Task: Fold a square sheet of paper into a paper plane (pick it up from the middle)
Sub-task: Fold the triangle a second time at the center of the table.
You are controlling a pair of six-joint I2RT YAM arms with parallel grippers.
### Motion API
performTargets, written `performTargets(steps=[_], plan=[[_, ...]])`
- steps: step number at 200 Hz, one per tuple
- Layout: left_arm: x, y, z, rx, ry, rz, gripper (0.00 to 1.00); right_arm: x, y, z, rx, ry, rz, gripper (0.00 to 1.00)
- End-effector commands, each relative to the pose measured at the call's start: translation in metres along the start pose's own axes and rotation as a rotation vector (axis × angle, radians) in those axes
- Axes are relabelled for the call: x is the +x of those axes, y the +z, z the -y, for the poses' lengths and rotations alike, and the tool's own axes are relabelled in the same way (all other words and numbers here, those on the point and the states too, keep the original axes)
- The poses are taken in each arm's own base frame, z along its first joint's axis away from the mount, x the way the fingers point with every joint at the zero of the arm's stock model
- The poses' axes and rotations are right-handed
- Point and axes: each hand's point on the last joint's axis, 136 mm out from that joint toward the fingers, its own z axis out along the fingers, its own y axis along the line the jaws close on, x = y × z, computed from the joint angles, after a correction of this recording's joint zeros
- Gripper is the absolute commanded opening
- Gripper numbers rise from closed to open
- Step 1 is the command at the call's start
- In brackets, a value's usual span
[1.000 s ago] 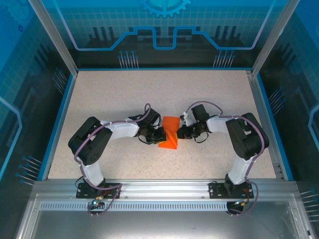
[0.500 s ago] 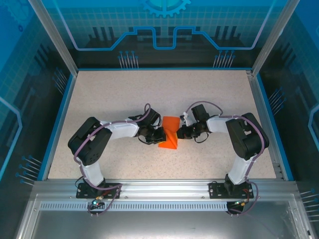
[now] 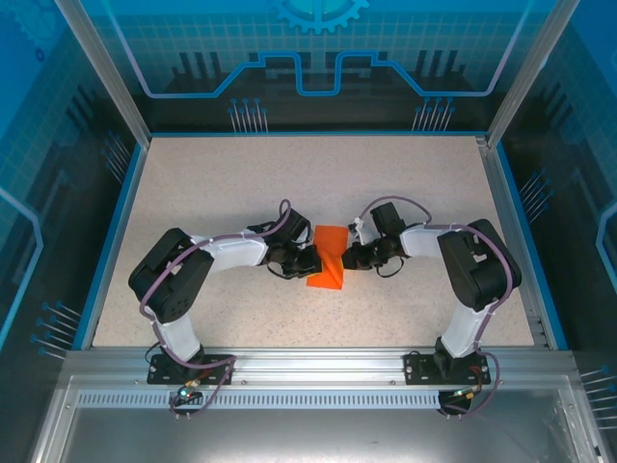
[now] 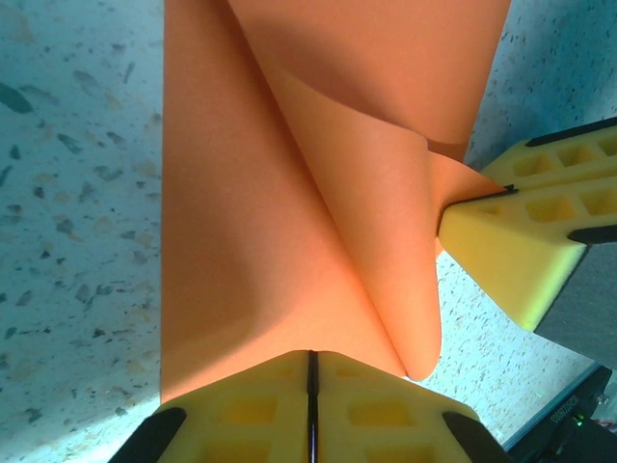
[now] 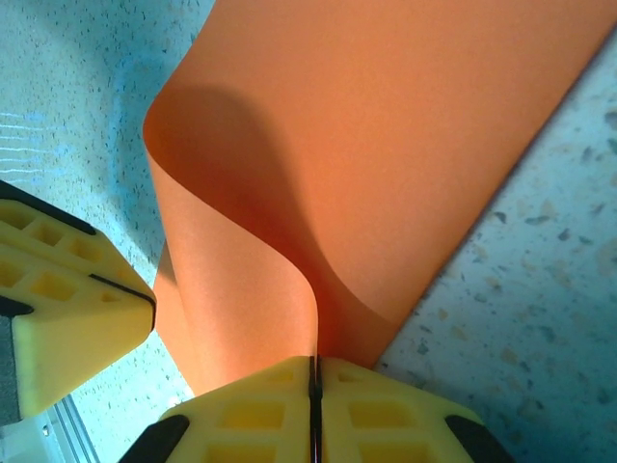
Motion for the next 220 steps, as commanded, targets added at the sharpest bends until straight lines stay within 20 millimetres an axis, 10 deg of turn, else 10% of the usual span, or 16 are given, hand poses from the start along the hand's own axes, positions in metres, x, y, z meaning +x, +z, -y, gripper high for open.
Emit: performTargets(steps=[1,220], plan=[[0.007,0.007,-0.011,-0.044,0.007,-0.025,0.09,0.002,-0.010,-0.006,-0.018,-0.013,0.003,0.09],[0.010,0.013,-0.020,-0.073,0.004,-0.036,0.07,-0.009,-0.004,-0.001,-0.002,-0.020,-0.023,0.10]])
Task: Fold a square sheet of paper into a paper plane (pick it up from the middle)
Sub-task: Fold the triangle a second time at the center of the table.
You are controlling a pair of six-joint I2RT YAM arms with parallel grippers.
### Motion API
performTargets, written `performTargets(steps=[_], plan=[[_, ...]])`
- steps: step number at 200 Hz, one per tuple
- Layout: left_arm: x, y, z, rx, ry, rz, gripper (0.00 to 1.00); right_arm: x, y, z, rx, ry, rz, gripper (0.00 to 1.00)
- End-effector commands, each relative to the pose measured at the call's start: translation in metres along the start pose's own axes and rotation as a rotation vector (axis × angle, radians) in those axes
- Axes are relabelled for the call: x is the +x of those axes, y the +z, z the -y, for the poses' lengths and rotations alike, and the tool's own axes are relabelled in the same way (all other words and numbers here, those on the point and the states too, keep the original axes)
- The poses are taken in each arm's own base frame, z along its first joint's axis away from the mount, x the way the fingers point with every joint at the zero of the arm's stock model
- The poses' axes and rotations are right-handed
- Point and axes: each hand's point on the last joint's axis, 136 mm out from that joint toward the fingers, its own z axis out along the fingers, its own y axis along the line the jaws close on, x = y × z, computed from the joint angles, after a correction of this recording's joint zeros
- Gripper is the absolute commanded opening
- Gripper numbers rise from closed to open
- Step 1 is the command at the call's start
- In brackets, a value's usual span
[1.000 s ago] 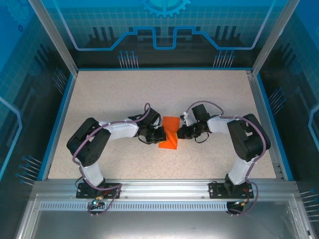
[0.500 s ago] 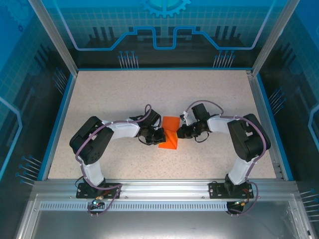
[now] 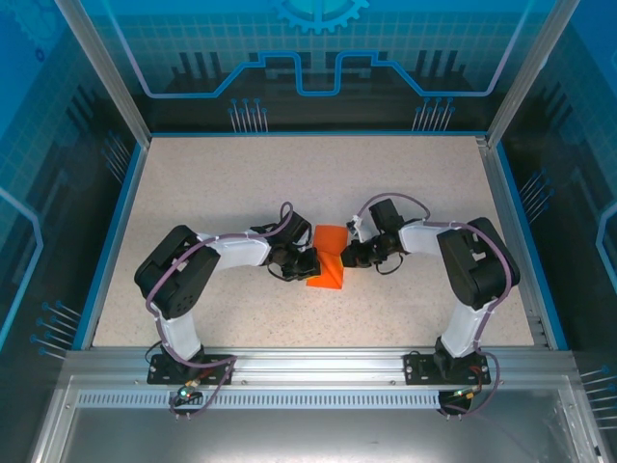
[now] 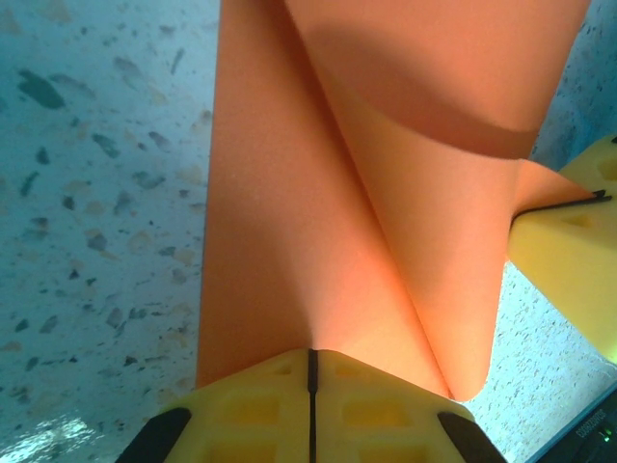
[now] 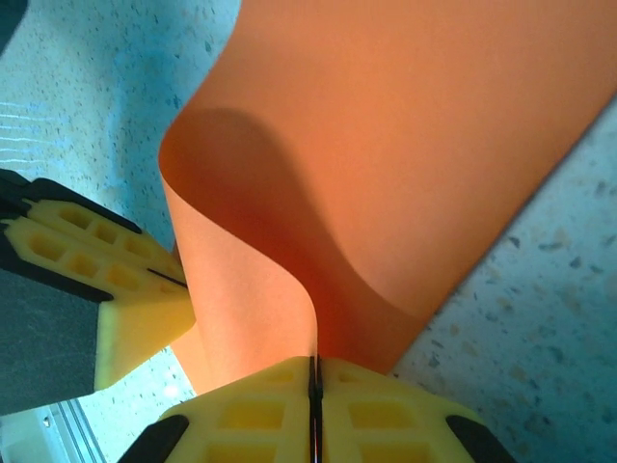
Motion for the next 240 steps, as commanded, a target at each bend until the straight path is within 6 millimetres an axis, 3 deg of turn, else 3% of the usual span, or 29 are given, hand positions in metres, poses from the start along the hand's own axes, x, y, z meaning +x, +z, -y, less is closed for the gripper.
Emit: performTargets(steps=[1,165,240], plan=[[0.008,0.003,-0.009,-0.039,0.018,-0.019,0.07,-0.004,-0.003,0.002,-0.003,0.001,-0.003,0.10],[0.005,-0.002,0.000,-0.018,0.031,-0.005,0.08,0.002,0.002,0.013,0.046,0.025,-0.030,0.09],[-0.012,-0.038,0.035,0.074,0.048,0.113,0.14,0.004,0.003,0.014,0.052,0.028,-0.039,0.09]])
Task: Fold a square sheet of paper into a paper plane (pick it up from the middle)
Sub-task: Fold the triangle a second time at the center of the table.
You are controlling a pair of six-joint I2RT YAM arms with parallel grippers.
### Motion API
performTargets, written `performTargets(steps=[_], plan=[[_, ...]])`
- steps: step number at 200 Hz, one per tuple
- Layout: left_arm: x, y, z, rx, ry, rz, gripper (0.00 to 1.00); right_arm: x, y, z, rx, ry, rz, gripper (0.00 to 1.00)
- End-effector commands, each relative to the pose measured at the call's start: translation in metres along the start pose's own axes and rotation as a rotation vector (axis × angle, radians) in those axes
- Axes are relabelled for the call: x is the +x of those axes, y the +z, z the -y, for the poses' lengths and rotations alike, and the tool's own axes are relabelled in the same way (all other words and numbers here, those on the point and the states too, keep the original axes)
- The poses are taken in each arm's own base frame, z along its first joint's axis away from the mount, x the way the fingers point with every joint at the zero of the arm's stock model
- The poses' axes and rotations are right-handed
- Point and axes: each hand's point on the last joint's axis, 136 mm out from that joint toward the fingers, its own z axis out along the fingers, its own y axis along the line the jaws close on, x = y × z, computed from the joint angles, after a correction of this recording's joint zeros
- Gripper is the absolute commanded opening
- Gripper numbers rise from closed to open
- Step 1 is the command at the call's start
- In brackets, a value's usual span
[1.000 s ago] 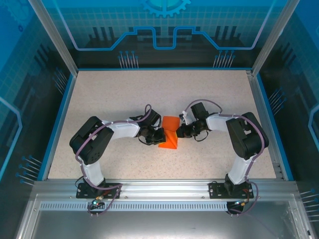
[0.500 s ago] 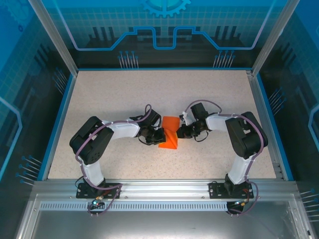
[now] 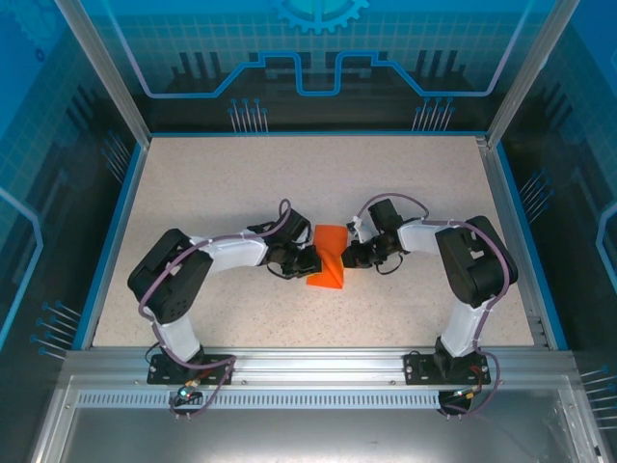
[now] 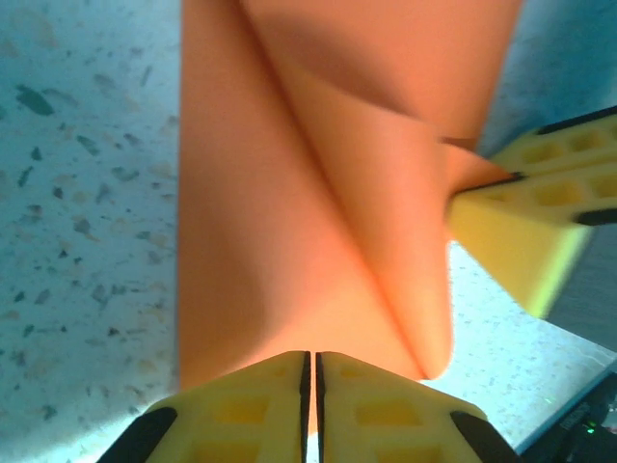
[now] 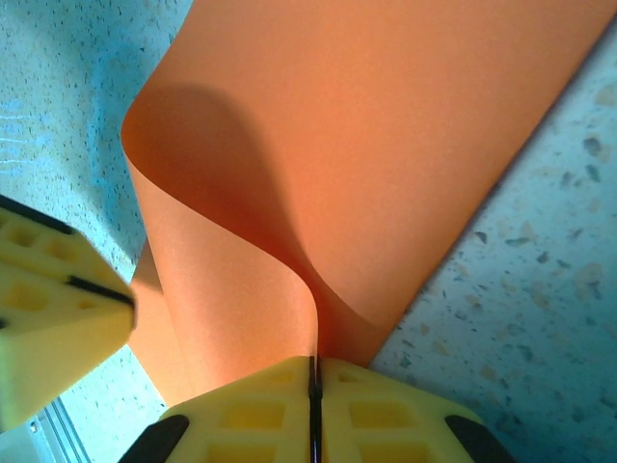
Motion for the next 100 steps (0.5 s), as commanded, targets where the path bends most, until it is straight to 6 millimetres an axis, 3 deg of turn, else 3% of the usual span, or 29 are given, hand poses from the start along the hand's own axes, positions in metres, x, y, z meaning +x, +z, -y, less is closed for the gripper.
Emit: performTargets(steps=[1,36,100], plan=[[-0.009,-0.021,0.023,0.051,0.026,0.073,0.14,0.001,0.001,0.007,0.020,0.010,-0.020,0.09],[-0.020,-0.030,0.046,0.146,0.007,0.120,0.14,0.000,0.002,0.008,0.020,0.012,-0.025,0.09],[-0.030,-0.006,0.057,0.243,-0.049,0.110,0.14,0.001,0.003,0.009,0.025,0.016,-0.030,0.09]])
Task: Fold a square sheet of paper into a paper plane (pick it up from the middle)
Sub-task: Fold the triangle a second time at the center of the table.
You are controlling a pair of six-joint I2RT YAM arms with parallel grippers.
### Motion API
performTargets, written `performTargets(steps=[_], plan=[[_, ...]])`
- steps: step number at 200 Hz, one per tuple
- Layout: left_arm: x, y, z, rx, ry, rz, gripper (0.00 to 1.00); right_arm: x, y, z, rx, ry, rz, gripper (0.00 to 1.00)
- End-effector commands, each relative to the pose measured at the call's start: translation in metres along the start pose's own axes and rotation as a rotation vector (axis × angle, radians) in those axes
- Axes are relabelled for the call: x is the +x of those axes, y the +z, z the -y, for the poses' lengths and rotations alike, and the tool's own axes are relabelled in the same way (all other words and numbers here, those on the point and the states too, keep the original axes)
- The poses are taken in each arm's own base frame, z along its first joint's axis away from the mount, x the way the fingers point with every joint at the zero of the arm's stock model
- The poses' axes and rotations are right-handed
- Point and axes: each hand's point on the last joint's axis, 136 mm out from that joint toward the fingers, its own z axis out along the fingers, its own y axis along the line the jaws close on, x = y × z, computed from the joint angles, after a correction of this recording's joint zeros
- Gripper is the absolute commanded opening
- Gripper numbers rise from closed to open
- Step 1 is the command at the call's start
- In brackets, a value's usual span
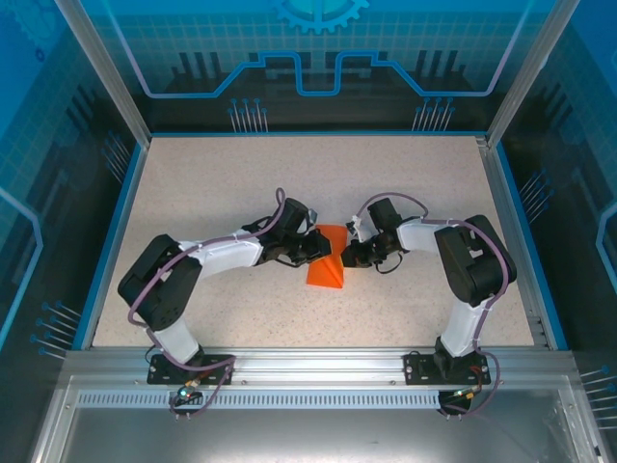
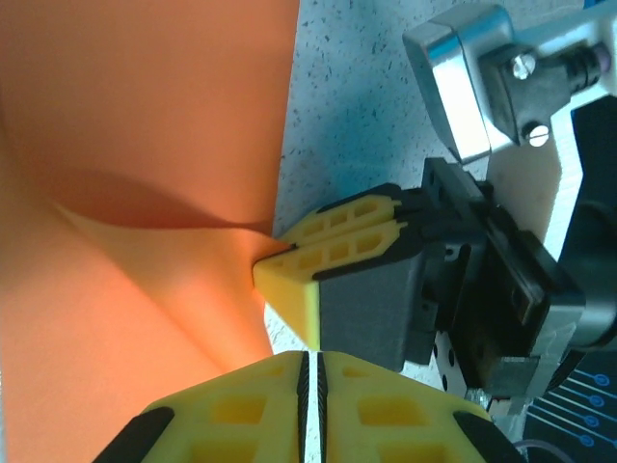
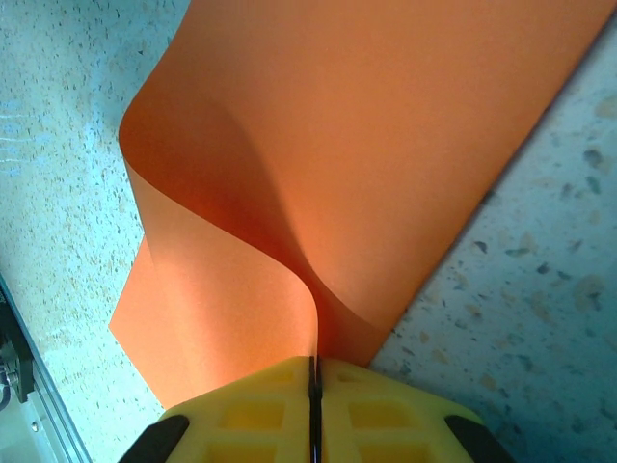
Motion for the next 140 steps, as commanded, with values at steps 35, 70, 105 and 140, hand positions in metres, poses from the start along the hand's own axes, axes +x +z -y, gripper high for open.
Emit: performTargets(steps=[35,70,105,140], plan=[[0.001,0.020,-0.004,0.028,-0.035,-0.021,0.14,0.003,0.002,0.009,0.023,0.013,-0.024,0.09],[0.005,0.024,-0.016,-0.003,-0.048,-0.028,0.13,0.003,0.003,0.010,0.025,0.013,-0.026,0.09],[0.008,0.028,-0.028,-0.036,-0.048,-0.033,0.13,0.002,0.002,0.010,0.025,0.014,-0.024,0.09],[0.008,0.036,-0.033,-0.037,-0.052,-0.044,0.09,0.003,0.003,0.010,0.025,0.014,-0.025,0.09]])
